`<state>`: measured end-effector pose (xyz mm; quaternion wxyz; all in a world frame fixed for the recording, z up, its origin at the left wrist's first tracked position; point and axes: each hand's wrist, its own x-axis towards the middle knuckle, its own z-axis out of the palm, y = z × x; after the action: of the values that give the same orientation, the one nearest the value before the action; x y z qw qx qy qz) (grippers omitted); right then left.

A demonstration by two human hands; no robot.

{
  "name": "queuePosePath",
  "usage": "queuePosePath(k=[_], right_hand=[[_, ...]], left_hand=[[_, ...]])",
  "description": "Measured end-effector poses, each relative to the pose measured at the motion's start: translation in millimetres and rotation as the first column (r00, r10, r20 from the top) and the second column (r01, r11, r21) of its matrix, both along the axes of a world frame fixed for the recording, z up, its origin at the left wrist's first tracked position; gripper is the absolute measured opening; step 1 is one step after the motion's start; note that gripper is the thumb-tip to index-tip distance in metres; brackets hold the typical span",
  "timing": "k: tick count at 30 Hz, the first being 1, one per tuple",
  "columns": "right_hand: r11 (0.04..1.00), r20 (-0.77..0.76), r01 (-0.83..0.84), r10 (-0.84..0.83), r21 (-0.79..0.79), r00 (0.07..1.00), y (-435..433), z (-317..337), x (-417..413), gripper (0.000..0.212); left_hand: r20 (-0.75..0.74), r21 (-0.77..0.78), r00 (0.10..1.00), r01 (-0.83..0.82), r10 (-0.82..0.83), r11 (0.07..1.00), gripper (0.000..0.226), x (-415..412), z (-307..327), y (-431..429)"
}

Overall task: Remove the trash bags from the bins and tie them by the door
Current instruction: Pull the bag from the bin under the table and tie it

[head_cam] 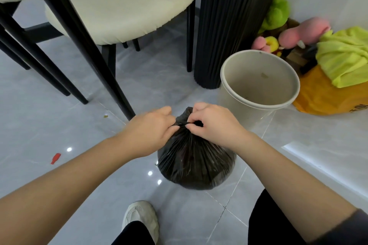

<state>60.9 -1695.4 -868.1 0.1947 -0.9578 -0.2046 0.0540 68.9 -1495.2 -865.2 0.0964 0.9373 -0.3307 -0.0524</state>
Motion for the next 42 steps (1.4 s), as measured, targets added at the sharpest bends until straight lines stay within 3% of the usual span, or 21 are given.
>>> queuePosePath(k=[1, 3, 5, 6, 8, 11, 13, 15, 17, 20, 23, 25, 27, 30, 32, 35, 37, 40, 42], right_hand=[[1.0, 0.024, 0.01, -0.01, -0.017, 1.0, -0.1, 1.9, 1.1, 0.021], [0.997, 0.059, 0.037, -0.033, -0.072, 0.998, 1.3, 5.1, 6.3, 0.02], [0.986, 0.066, 0.108, -0.1, -0.123, 0.993, 3.7, 7.1, 14.8, 0.02], [0.982, 0.045, 0.153, -0.149, -0.112, 0.988, 4.9, 8.0, 19.0, 0.02], [0.968, -0.114, 0.248, -0.242, 0.038, 0.964, 7.7, 9.1, 26.0, 0.019], [0.843, -0.481, 0.475, -0.316, 0.254, 0.818, 12.0, 10.0, 31.7, 0.02], [0.678, -0.641, 0.662, -0.36, 0.319, 0.678, 14.7, 8.0, 37.0, 0.018], [0.48, -0.795, 0.821, -0.344, 0.308, 0.5, 16.7, 7.9, 43.3, 0.019], [0.358, -0.913, 0.901, -0.226, 0.247, 0.34, 19.0, 9.4, 45.7, 0.012], [0.328, -0.98, 0.929, -0.04, 0.172, 0.195, 21.9, 9.4, 40.9, 0.017], [0.341, -0.984, 0.925, -0.008, 0.166, 0.18, 23.7, 4.9, 36.4, 0.02], [0.453, -0.962, 0.866, -0.063, 0.21, 0.266, 22.1, 4.4, 32.8, 0.022], [0.629, -0.91, 0.735, -0.101, 0.256, 0.403, 16.9, 6.5, 29.1, 0.022], [0.901, -0.777, 0.37, -0.062, 0.226, 0.626, 7.8, 17.5, 22.5, 0.025], [0.992, -0.665, 0.054, 0.034, 0.111, 0.746, 7.1, 26.3, 19.2, 0.03], [0.944, -0.474, -0.316, 0.239, -0.09, 0.847, 12.4, 34.5, 18.7, 0.031], [0.838, -0.339, -0.489, 0.399, -0.242, 0.852, 13.0, 39.1, 18.5, 0.029], [0.621, -0.205, -0.628, 0.615, -0.469, 0.761, 3.1, 42.4, 15.7, 0.028], [0.533, -0.028, -0.676, 0.774, -0.508, 0.632, -8.6, 40.6, 14.1, 0.023]], left_hand=[[-0.163, -0.065, 0.985, -0.077, 0.066, 0.995, 0.037, -0.2, -2.3, -2.0], [-0.502, -0.227, 0.846, -0.33, 0.18, 0.916, 0.037, -4.2, -8.9, -8.8], [-0.781, -0.36, 0.612, -0.604, 0.125, 0.711, 0.036, -10.2, -16.5, -17.7], [-0.848, -0.38, 0.526, -0.691, 0.067, 0.616, 0.035, -13.5, -20.2, -23.2], [-0.876, -0.383, 0.479, -0.76, 0.054, 0.526, 0.034, -17.2, -31.4, -32.6], [-0.789, -0.423, 0.594, -0.711, 0.158, 0.561, 0.033, -22.1, -44.1, -45.6], [-0.609, -0.406, 0.751, -0.571, 0.255, 0.713, 0.034, -29.2, -51.1, -48.2], [-0.434, -0.346, 0.856, -0.445, 0.279, 0.826, 0.031, -38.7, -58.9, -47.8], [-0.328, -0.304, 0.902, -0.381, 0.279, 0.873, 0.027, -43.4, -63.8, -46.8], [-0.198, -0.1, 0.944, -0.287, 0.264, 0.953, 0.017, -44.6, -66.2, -48.1], [-0.129, 0.092, 0.968, -0.204, 0.215, 0.975, 0.009, -47.1, -61.9, -48.3], [-0.141, 0.094, 0.976, -0.154, 0.166, 0.984, 0.015, -48.0, -60.1, -41.9], [-0.203, 0.006, 0.964, -0.172, 0.17, 0.985, 0.03, -45.3, -52.4, -27.6], [-0.256, -0.121, 0.918, -0.341, 0.303, 0.932, 0.036, -30.5, -38.8, 2.6], [-0.289, -0.242, 0.882, -0.443, 0.372, 0.863, 0.026, -14.9, -32.4, 17.7], [-0.378, -0.436, 0.871, -0.467, 0.315, 0.769, 0.018, 8.5, -22.0, 14.6], [-0.377, -0.456, 0.894, -0.406, 0.241, 0.792, 0.015, 18.9, -17.9, 2.0], [-0.355, -0.489, 0.926, -0.301, 0.129, 0.818, 0.022, 27.8, -18.9, -13.5], [-0.348, -0.477, 0.935, -0.232, 0.06, 0.848, 0.032, 31.6, -15.5, -20.7]])
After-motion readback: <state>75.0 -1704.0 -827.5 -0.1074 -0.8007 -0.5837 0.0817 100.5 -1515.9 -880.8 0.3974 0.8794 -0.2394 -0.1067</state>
